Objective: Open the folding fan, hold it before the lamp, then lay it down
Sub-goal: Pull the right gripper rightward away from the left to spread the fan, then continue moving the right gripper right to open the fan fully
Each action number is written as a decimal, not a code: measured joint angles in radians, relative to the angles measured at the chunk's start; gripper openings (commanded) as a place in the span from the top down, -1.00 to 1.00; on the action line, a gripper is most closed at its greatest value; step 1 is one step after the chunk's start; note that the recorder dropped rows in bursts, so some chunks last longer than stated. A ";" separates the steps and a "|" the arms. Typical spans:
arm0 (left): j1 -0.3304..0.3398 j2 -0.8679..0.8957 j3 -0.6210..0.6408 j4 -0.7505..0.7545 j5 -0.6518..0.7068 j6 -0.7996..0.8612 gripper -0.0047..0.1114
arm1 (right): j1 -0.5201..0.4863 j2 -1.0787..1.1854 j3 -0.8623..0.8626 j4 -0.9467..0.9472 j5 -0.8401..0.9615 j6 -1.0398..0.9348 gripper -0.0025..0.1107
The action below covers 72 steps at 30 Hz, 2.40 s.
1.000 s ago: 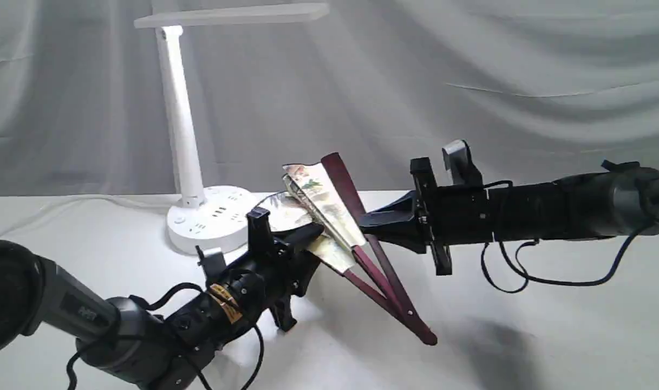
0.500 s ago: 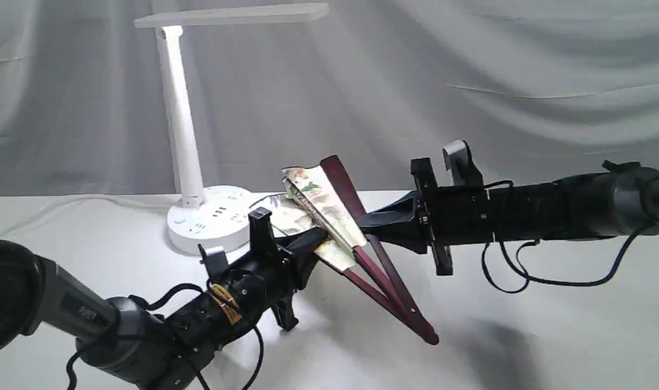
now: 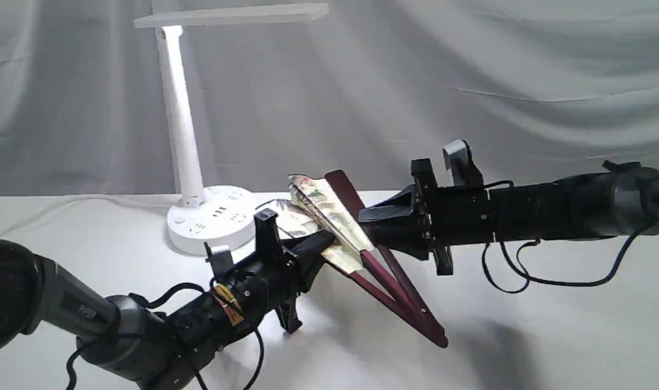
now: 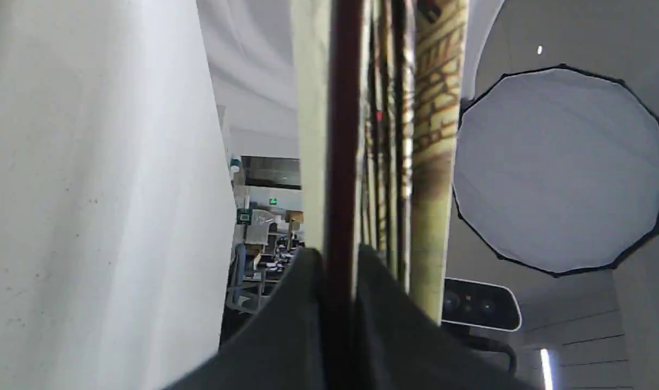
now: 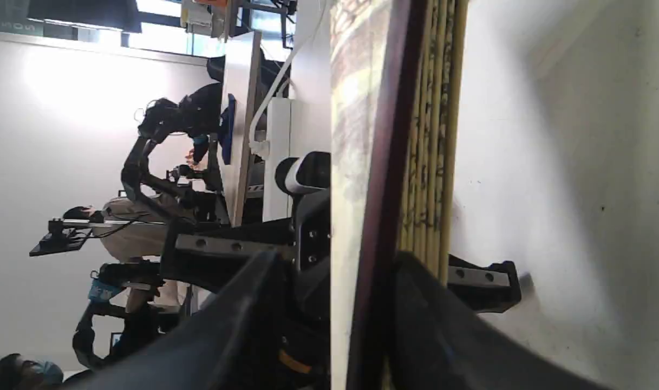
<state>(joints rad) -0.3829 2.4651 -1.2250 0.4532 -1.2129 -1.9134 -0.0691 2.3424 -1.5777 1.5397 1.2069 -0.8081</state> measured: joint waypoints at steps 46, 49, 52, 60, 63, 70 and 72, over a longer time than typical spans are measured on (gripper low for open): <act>0.020 -0.032 0.000 -0.021 0.009 -0.003 0.92 | -0.090 0.057 0.000 0.220 0.000 -0.057 0.96; 0.020 -0.036 0.000 -0.048 0.020 -0.001 0.92 | -0.130 0.057 0.000 0.221 0.002 -0.054 0.96; 0.020 -0.042 0.000 -0.073 0.029 0.004 0.92 | -0.171 0.057 0.000 0.225 0.009 -0.048 0.96; 0.009 -0.042 0.000 -0.129 0.038 0.008 0.92 | -0.261 0.057 0.000 0.218 0.027 -0.004 0.96; -0.018 -0.042 0.000 -0.171 0.042 0.009 0.92 | -0.294 0.057 0.000 0.200 0.033 0.006 0.96; -0.045 -0.042 0.000 -0.225 0.055 0.017 0.92 | -0.374 0.025 0.075 0.195 0.046 0.010 0.96; -0.049 -0.042 0.000 -0.241 0.054 0.017 0.92 | -0.401 0.007 0.106 0.195 0.051 0.005 0.96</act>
<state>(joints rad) -0.4314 2.4227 -1.2250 0.2119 -1.1584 -1.8962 -0.4698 2.3495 -1.4714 1.7350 1.2579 -0.8034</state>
